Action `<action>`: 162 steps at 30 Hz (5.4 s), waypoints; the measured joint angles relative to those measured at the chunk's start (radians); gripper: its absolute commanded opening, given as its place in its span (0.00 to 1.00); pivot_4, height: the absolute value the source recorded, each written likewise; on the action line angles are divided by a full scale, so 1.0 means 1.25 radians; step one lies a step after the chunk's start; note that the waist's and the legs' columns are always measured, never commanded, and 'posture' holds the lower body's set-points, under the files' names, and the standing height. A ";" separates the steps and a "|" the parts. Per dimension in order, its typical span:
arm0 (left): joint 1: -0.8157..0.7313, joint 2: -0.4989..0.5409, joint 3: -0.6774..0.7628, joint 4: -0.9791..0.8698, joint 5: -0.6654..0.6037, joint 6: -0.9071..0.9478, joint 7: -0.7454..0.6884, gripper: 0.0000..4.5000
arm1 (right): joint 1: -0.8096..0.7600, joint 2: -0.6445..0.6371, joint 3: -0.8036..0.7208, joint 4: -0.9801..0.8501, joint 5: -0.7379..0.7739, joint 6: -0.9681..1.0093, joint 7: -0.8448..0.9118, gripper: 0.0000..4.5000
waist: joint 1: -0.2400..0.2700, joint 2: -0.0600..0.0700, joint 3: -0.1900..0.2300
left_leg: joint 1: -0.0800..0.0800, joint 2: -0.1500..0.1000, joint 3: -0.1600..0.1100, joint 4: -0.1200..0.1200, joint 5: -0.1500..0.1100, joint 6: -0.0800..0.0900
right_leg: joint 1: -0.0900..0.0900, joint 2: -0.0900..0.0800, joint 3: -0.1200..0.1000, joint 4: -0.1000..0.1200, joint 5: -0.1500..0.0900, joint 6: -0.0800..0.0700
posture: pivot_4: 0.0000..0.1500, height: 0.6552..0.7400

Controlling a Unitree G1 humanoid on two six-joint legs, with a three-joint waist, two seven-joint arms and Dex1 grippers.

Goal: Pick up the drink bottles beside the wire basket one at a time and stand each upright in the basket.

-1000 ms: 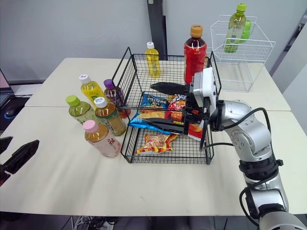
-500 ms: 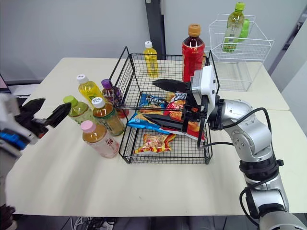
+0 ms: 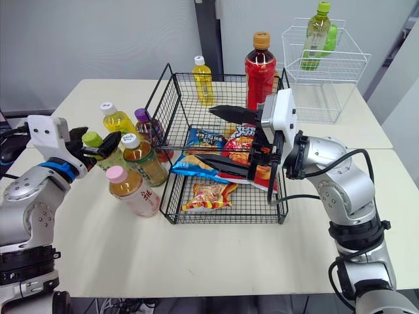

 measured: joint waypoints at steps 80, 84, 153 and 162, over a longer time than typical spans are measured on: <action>-1.081 -0.118 -0.336 0.950 0.155 -0.168 -0.600 0.31 | 0.092 0.014 -0.073 -0.166 -0.107 0.001 -0.334 1.00 | -0.021 -0.002 0.009 | -0.015 -0.001 -0.001 0.002 0.001 -0.001 | -0.014 0.001 -0.001 0.004 -0.001 0.001 | 1.00 1.00; -1.081 -0.154 -0.318 0.996 0.177 -0.214 -0.552 0.31 | 0.099 0.015 -0.072 -0.188 -0.115 0.015 -0.357 1.00 | -0.021 -0.002 0.009 | -0.015 -0.001 -0.001 0.002 0.001 -0.001 | -0.014 0.001 -0.001 0.005 -0.001 0.001 | 1.00 1.00; 0.339 0.032 0.579 -0.166 -0.093 0.230 -0.379 0.99 | -0.055 0.065 0.020 0.089 0.014 0.010 0.043 1.00 | -0.015 -0.003 0.007 | -0.007 0.011 0.003 0.002 0.003 -0.005 | -0.010 0.002 -0.001 0.005 0.003 -0.004 | 1.00 1.00; 0.448 -0.005 0.589 -0.218 -0.176 0.210 -0.326 0.99 | -0.056 0.071 0.022 0.091 0.010 0.010 0.056 1.00 | 0.001 -0.003 0.007 | 0.005 0.012 0.004 0.002 0.003 -0.006 | 0.001 0.005 0.000 0.003 0.002 -0.003 | 1.00 1.00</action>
